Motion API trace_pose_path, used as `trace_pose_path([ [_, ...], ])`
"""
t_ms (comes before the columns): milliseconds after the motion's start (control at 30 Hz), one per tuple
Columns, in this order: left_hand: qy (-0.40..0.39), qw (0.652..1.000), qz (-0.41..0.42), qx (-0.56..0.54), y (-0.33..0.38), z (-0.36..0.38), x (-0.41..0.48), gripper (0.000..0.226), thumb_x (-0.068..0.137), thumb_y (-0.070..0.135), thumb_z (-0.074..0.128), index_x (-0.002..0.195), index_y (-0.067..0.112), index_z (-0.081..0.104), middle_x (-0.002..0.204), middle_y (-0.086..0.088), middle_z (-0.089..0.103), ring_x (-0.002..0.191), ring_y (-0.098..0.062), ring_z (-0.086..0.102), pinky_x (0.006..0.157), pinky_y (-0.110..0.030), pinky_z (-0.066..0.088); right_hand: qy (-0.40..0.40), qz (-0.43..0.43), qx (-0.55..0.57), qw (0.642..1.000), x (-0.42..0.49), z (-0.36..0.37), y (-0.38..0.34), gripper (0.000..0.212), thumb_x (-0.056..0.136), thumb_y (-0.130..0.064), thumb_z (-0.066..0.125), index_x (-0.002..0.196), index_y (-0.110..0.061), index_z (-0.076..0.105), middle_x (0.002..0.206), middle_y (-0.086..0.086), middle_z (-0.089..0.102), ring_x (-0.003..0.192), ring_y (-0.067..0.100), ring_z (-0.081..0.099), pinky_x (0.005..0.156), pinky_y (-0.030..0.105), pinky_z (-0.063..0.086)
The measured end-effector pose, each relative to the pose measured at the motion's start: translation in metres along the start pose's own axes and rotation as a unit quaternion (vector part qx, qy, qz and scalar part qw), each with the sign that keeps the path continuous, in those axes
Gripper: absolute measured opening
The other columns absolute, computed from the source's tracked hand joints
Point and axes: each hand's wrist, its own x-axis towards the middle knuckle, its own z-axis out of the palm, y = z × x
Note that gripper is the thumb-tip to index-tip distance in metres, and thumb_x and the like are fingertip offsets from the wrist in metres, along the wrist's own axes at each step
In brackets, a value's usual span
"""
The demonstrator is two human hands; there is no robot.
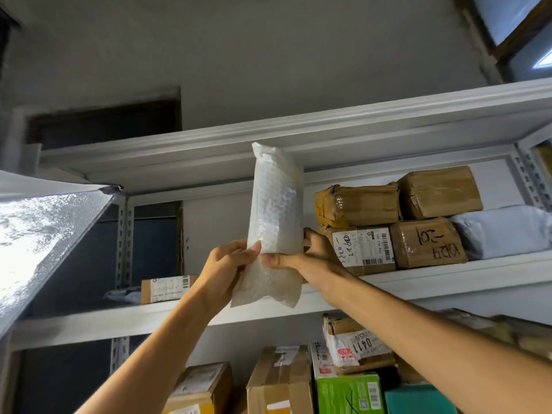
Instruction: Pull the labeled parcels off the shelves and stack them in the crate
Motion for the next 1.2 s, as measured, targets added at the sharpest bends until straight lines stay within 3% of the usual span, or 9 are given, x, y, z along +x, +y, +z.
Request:
trace_pose_path([
  [133, -0.036, 0.999, -0.005, -0.019, 0.003, -0.006, -0.003, 0.038, 0.085, 0.021, 0.067, 0.116, -0.002, 0.062, 0.109, -0.023, 0.066, 0.096, -0.036, 0.068, 0.08, -0.042, 0.058, -0.023, -0.004, 0.017, 1.0, 0.004, -0.002, -0.004, 0.076, 0.055, -0.035, 0.093, 0.121, -0.017, 0.061, 0.113, -0.001, 0.069, 0.101, 0.021, 0.066, 0.087, 0.042, 0.057],
  [233, -0.086, 0.995, 0.033, -0.038, -0.001, -0.011, -0.007, 0.046, 0.088, 0.022, 0.056, 0.133, 0.011, 0.055, 0.127, -0.02, 0.06, 0.113, -0.036, 0.062, 0.088, -0.045, 0.055, 0.011, -0.027, 0.024, 0.999, 0.01, 0.005, -0.011, 0.072, 0.065, -0.028, 0.089, 0.127, -0.017, 0.053, 0.119, 0.001, 0.065, 0.105, 0.023, 0.062, 0.093, 0.045, 0.053],
  [333, -0.137, 0.984, 0.08, -0.083, 0.002, -0.017, -0.015, 0.054, 0.089, 0.031, 0.061, 0.14, 0.022, 0.046, 0.137, -0.006, 0.058, 0.125, -0.026, 0.055, 0.088, -0.03, 0.054, -0.015, 0.016, 0.154, 0.988, 0.016, 0.005, -0.021, 0.063, 0.073, -0.021, 0.082, 0.126, -0.012, 0.049, 0.118, 0.009, 0.065, 0.103, 0.028, 0.064, 0.091, 0.047, 0.054],
  [467, -0.134, 0.986, 0.096, 0.031, 0.002, -0.014, -0.018, 0.083, 0.074, 0.03, 0.079, 0.146, 0.033, 0.036, 0.135, -0.003, 0.056, 0.123, -0.028, 0.056, 0.087, -0.038, 0.055, -0.077, 0.062, 0.321, 0.942, 0.014, 0.004, -0.024, 0.03, 0.09, -0.012, 0.063, 0.117, 0.0, 0.058, 0.1, 0.016, 0.072, 0.085, 0.029, 0.07, 0.068, 0.037, 0.059],
  [633, 0.003, 0.99, 0.136, 0.03, -0.005, -0.011, -0.024, 0.081, 0.067, 0.004, 0.083, 0.139, 0.021, 0.051, 0.116, -0.004, 0.069, 0.106, -0.028, 0.067, 0.078, -0.042, 0.059, -0.1, 0.039, 0.115, 0.988, 0.022, 0.003, -0.018, 0.038, 0.088, -0.02, 0.068, 0.124, -0.01, 0.061, 0.112, 0.006, 0.07, 0.105, 0.026, 0.065, 0.094, 0.039, 0.052],
  [800, 0.077, 0.976, 0.18, 0.099, -0.011, -0.008, -0.028, 0.081, 0.054, 0.01, 0.084, 0.131, 0.014, 0.057, 0.125, -0.004, 0.064, 0.103, -0.017, 0.069, 0.074, -0.037, 0.06, -0.088, -0.015, 0.032, 0.995, 0.021, 0.013, -0.027, 0.067, 0.076, -0.027, 0.08, 0.131, -0.012, 0.045, 0.122, 0.007, 0.064, 0.093, 0.017, 0.066, 0.079, 0.033, 0.057],
  [967, 0.17, 0.956, 0.159, 0.177, -0.02, -0.009, -0.026, 0.086, 0.055, 0.011, 0.089, 0.134, 0.017, 0.055, 0.119, 0.002, 0.067, 0.095, -0.012, 0.07, 0.073, -0.027, 0.06, -0.11, -0.081, -0.113, 0.984, 0.021, 0.039, -0.021, 0.086, 0.065, -0.03, 0.088, 0.13, -0.018, 0.034, 0.123, 0.0, 0.06, 0.105, 0.019, 0.062, 0.087, 0.035, 0.056],
  [1100, 0.215, 0.941, 0.139, 0.222, -0.023, -0.02, -0.018, 0.072, 0.067, 0.003, 0.084, 0.133, 0.013, 0.057, 0.116, 0.001, 0.065, 0.089, -0.008, 0.066, 0.066, -0.015, 0.057, -0.128, -0.151, -0.167, 0.966, 0.023, 0.05, -0.011, 0.122, 0.053, -0.029, 0.093, 0.146, -0.02, 0.015, 0.137, 0.001, 0.048, 0.122, 0.02, 0.051, 0.098, 0.036, 0.05],
  [1200, 0.23, 0.91, 0.125, 0.322, -0.018, -0.039, -0.007, 0.075, 0.062, 0.008, 0.088, 0.131, 0.015, 0.059, 0.118, -0.002, 0.068, 0.09, -0.012, 0.066, 0.066, -0.01, 0.052, -0.143, -0.177, -0.207, 0.952, 0.027, 0.053, 0.0, 0.101, 0.061, -0.012, 0.091, 0.145, -0.011, 0.036, 0.133, 0.004, 0.055, 0.12, 0.02, 0.054, 0.099, 0.036, 0.049],
])
